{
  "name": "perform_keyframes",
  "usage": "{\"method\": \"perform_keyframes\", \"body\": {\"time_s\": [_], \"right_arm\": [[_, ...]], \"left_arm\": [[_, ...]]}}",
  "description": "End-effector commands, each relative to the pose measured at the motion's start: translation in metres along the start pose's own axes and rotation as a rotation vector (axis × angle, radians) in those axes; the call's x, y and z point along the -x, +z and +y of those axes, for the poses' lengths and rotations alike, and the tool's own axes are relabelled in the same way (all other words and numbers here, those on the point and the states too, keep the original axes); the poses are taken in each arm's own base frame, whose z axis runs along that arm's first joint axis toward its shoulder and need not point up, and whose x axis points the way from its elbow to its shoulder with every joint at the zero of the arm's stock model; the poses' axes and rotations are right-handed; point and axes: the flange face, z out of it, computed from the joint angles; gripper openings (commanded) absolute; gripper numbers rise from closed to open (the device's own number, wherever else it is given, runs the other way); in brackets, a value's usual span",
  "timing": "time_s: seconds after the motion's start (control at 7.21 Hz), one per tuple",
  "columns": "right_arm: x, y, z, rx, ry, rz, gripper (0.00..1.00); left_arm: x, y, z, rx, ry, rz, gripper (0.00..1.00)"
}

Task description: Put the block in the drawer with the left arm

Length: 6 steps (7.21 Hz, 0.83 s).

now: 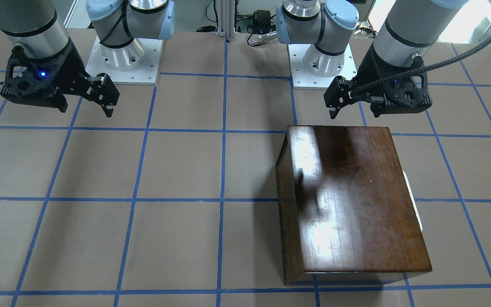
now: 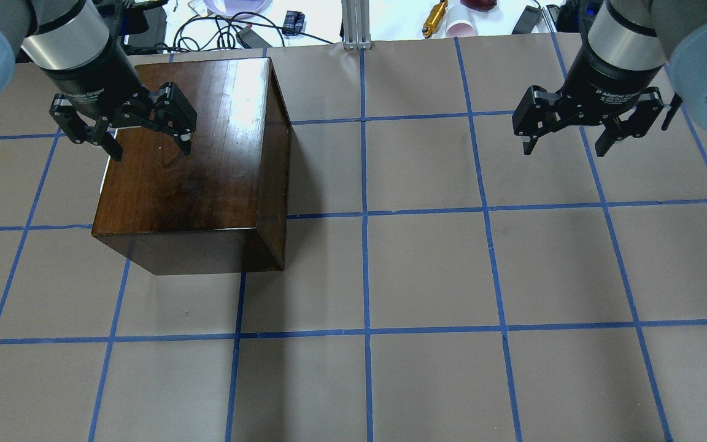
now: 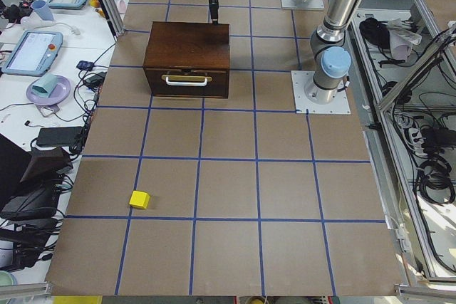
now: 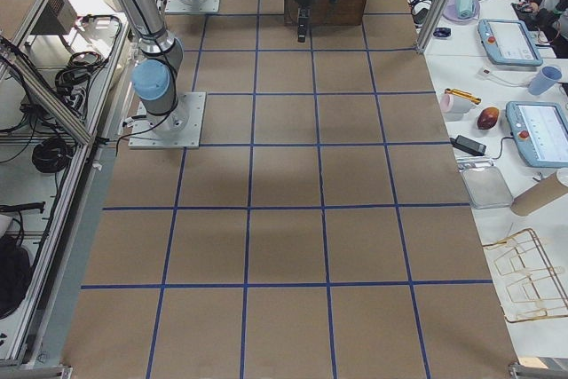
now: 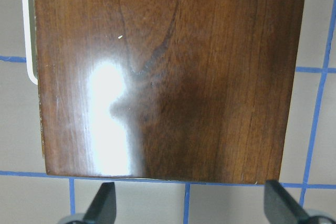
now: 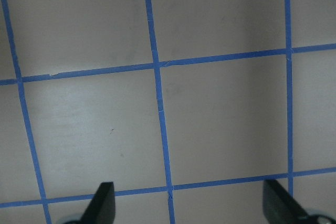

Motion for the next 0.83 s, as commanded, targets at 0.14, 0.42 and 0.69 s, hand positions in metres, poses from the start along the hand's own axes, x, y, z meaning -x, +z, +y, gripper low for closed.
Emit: {"method": "perform_keyframes", "body": {"time_s": [0.14,0.42,0.69], "right_arm": [[0.0,0.0,0.0,0.0,0.0,0.0,1.0],[0.0,0.0,0.0,0.0,0.0,0.0,1.0],[0.0,0.0,0.0,0.0,0.0,0.0,1.0]], "left_arm": [[-0.0052,0.003,-0.0021,0.005,-0.002,0.046,1.0],[-0.0029,0.006,-0.004,0.01,-0.001,0.039,1.0],[0.0046,0.0076,-0.0087,0.01,-0.004,0.033,1.0]]}}
